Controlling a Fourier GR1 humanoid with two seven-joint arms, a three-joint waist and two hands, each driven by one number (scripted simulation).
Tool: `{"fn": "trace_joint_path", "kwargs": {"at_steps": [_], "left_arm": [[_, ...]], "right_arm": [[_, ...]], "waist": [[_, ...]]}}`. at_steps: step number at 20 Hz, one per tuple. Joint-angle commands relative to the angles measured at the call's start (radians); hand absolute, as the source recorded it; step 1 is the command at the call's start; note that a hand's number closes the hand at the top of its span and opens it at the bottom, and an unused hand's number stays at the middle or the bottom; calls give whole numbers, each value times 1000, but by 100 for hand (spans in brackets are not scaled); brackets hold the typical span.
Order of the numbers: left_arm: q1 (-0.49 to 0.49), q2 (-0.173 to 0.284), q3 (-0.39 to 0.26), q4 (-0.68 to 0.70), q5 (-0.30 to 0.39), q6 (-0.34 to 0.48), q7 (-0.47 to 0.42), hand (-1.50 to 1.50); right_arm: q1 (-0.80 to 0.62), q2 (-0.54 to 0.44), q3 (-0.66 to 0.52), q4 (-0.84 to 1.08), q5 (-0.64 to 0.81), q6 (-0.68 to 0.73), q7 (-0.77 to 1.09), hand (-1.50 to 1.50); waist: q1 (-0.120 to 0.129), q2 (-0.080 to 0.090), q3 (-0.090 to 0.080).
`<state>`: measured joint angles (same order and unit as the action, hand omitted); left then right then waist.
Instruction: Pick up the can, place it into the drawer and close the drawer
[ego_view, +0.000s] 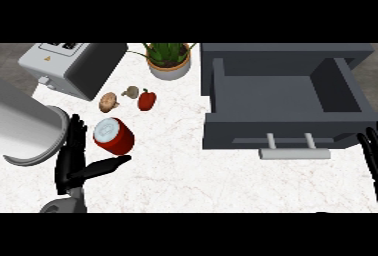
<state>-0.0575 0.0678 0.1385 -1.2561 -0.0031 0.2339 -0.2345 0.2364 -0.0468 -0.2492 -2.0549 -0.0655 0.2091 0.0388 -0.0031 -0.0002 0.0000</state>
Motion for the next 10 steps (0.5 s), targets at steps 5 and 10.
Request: {"fn": "trace_joint_path", "kwargs": {"at_steps": [5,10], "left_arm": [[-3,-34,32,175,25,12,-152,-150],[-45,3,39,188,52,-9,-85,-150]], "right_arm": [[-5,25,32,-23,46,-24,36,-150],[-19,19,14,-17,27,-7,16,-150]], "waist": [[0,0,0],[0,0,0]]}}
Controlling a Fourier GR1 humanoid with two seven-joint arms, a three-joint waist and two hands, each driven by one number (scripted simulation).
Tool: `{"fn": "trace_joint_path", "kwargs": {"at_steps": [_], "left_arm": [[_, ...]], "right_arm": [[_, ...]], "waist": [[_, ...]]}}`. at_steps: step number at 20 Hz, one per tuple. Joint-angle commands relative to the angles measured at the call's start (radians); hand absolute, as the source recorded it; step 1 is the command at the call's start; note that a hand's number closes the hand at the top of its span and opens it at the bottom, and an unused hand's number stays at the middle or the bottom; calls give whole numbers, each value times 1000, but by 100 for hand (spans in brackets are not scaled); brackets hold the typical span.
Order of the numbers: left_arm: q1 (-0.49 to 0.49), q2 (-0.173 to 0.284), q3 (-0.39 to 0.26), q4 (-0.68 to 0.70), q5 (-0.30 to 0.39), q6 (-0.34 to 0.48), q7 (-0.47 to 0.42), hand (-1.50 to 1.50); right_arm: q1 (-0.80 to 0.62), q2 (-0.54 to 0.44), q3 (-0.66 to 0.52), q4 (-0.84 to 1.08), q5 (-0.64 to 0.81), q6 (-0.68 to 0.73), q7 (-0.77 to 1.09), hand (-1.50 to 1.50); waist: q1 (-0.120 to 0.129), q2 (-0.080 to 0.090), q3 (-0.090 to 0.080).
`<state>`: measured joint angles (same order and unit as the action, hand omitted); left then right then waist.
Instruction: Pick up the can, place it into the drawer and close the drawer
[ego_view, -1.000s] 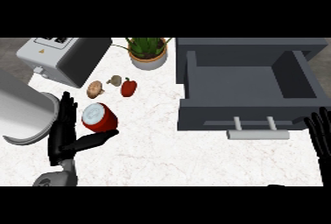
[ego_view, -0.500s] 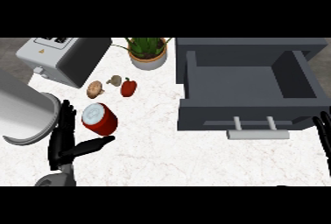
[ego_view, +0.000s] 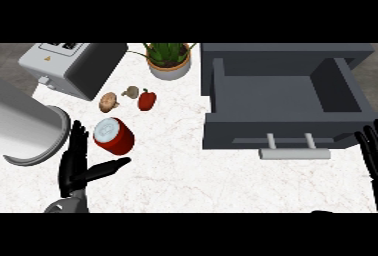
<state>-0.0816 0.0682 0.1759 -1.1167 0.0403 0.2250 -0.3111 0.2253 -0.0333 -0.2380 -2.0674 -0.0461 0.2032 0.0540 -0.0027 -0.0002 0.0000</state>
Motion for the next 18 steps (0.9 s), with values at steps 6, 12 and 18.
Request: {"fn": "trace_joint_path", "kwargs": {"at_steps": [6,12,18], "left_arm": [[-96,45,43,138,44,-27,-46,-150],[-208,37,58,322,49,-10,-122,-150],[-147,19,1,173,52,3,-32,-150]], "right_arm": [[74,32,53,-81,34,-13,11,-150],[-38,-25,-51,20,-51,16,41,-150],[-14,-1,-18,-35,-14,18,55,-150]], "waist": [[-2,0,0],[-4,1,0],[2,-1,0]]}}
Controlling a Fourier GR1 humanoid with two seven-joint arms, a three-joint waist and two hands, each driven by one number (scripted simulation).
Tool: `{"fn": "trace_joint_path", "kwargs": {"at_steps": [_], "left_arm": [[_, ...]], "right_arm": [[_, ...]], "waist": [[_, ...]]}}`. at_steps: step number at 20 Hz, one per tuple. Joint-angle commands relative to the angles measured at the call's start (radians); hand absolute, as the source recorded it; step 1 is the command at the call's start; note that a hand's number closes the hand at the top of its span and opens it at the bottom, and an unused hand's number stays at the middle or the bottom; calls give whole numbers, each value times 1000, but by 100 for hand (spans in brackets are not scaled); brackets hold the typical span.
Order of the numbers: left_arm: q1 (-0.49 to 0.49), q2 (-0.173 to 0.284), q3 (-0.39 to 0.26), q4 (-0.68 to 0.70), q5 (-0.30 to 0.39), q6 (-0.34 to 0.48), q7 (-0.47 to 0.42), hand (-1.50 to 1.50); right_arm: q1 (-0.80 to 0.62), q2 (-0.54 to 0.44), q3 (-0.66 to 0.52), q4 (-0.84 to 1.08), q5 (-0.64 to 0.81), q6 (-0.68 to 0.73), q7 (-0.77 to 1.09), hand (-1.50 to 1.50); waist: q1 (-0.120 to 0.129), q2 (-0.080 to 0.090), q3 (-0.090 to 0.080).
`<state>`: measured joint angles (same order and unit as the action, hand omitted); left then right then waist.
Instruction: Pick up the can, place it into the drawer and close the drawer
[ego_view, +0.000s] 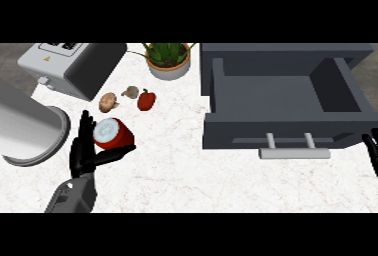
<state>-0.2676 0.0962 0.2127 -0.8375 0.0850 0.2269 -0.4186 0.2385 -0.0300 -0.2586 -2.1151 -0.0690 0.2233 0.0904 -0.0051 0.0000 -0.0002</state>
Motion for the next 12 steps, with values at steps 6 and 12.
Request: {"fn": "trace_joint_path", "kwargs": {"at_steps": [6,12], "left_arm": [[-118,22,20,191,13,-20,-71,-150],[-158,32,16,229,26,-49,-92,-150]], "right_arm": [[-96,-7,8,-37,-4,-45,122,-150],[88,29,25,-55,5,13,-37,-150]], "waist": [[-1,2,0],[-5,0,0]]}}
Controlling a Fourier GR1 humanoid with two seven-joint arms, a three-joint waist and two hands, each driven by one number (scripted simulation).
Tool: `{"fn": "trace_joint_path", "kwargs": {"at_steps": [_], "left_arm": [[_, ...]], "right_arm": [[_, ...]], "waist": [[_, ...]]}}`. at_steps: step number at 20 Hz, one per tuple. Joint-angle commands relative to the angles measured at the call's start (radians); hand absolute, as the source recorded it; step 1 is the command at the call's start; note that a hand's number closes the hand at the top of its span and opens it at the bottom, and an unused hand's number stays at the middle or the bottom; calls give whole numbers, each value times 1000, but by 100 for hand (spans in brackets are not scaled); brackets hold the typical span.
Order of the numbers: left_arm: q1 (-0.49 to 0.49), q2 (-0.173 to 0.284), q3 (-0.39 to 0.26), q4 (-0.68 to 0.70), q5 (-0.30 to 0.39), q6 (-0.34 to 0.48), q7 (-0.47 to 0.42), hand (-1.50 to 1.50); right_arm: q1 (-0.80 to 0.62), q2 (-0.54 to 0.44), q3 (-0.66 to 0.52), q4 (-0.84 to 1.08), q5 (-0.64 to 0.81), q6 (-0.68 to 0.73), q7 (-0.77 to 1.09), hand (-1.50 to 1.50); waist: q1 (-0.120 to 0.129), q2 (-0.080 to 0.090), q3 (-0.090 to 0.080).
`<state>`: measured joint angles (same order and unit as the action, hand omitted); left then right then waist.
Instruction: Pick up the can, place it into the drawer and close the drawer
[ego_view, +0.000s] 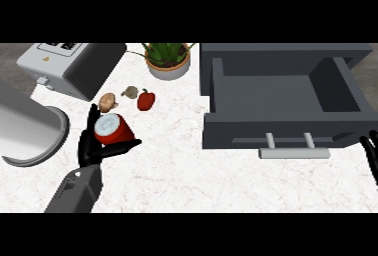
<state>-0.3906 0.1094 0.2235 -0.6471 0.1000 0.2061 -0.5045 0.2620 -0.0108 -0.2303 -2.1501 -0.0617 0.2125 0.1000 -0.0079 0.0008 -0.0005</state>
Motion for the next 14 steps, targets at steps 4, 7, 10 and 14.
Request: {"fn": "trace_joint_path", "kwargs": {"at_steps": [4,7,10,14], "left_arm": [[-74,-11,-8,33,12,-1,0,150],[-92,8,18,126,33,-79,-92,150],[-61,-60,-13,-18,54,-28,17,150],[-16,-65,-58,-133,50,-37,55,150]], "right_arm": [[0,-16,-46,49,-36,23,-54,-150],[-6,8,-26,88,4,3,-107,-150],[85,10,28,-24,2,-9,-53,-150],[30,10,10,23,8,-17,-44,-150]], "waist": [[2,-1,0],[-2,2,0],[2,-2,1],[6,-2,1]]}}
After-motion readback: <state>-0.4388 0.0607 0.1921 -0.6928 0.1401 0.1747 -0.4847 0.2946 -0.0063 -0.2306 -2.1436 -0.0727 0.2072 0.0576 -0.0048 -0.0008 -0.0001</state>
